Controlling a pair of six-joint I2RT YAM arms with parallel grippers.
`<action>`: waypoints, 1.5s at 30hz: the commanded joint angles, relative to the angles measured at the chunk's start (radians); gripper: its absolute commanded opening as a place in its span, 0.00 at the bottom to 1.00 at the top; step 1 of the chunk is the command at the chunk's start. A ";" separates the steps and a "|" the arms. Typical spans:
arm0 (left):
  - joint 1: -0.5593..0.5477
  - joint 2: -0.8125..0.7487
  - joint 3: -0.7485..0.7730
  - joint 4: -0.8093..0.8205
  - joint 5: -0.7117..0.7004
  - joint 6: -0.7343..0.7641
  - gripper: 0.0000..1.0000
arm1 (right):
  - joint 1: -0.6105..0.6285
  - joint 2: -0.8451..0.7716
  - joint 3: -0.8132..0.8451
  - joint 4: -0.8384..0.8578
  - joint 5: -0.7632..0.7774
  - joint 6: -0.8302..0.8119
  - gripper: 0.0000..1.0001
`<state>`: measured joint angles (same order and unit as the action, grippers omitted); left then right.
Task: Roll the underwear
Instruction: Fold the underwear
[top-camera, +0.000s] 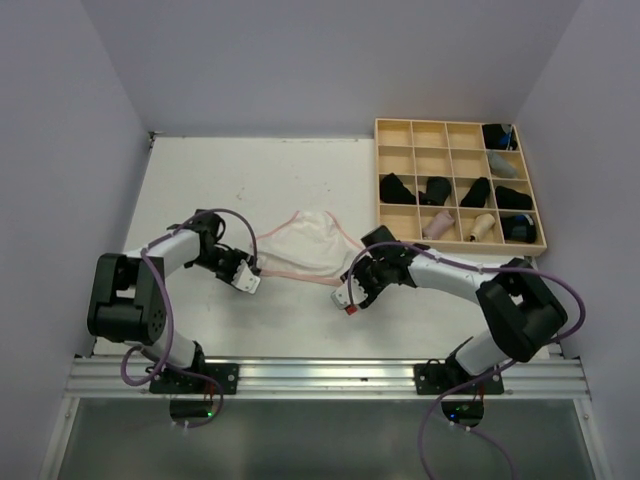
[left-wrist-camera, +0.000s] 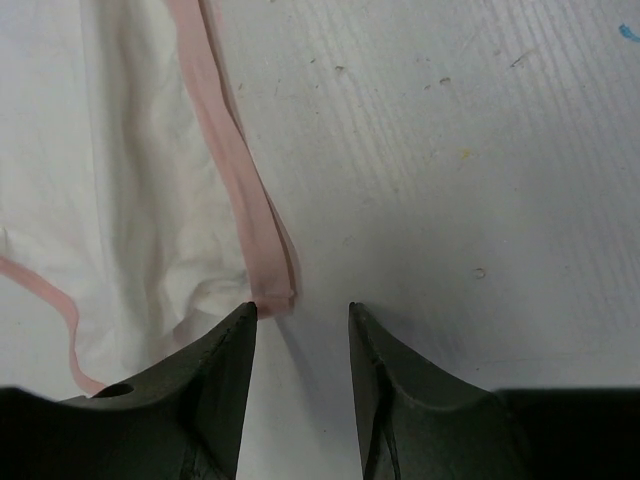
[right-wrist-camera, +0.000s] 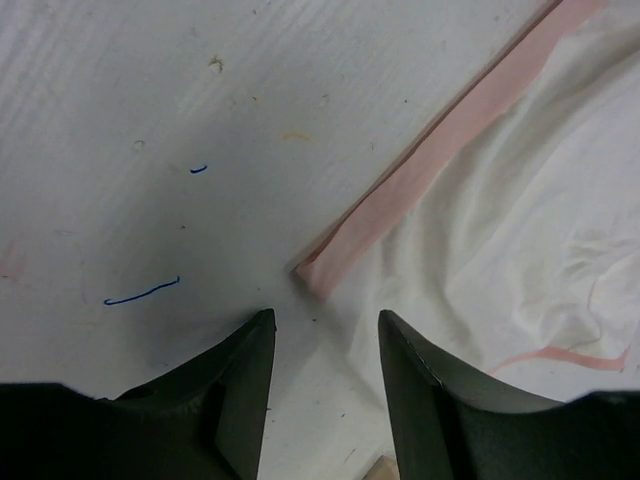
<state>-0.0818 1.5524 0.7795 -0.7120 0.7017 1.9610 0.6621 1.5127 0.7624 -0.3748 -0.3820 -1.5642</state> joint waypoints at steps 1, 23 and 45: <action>-0.009 0.024 0.058 0.026 0.015 0.719 0.46 | 0.011 0.033 0.008 0.123 -0.014 -0.114 0.49; -0.075 0.161 0.155 0.062 -0.050 0.770 0.35 | 0.019 0.056 0.018 -0.035 -0.089 -0.324 0.02; -0.024 -0.119 0.311 -0.107 0.251 -0.146 0.00 | -0.087 -0.106 0.296 -0.073 -0.225 0.372 0.00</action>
<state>-0.1257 1.5223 1.0931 -0.7391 0.8265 1.8828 0.5793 1.5028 1.0504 -0.3935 -0.5320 -1.3159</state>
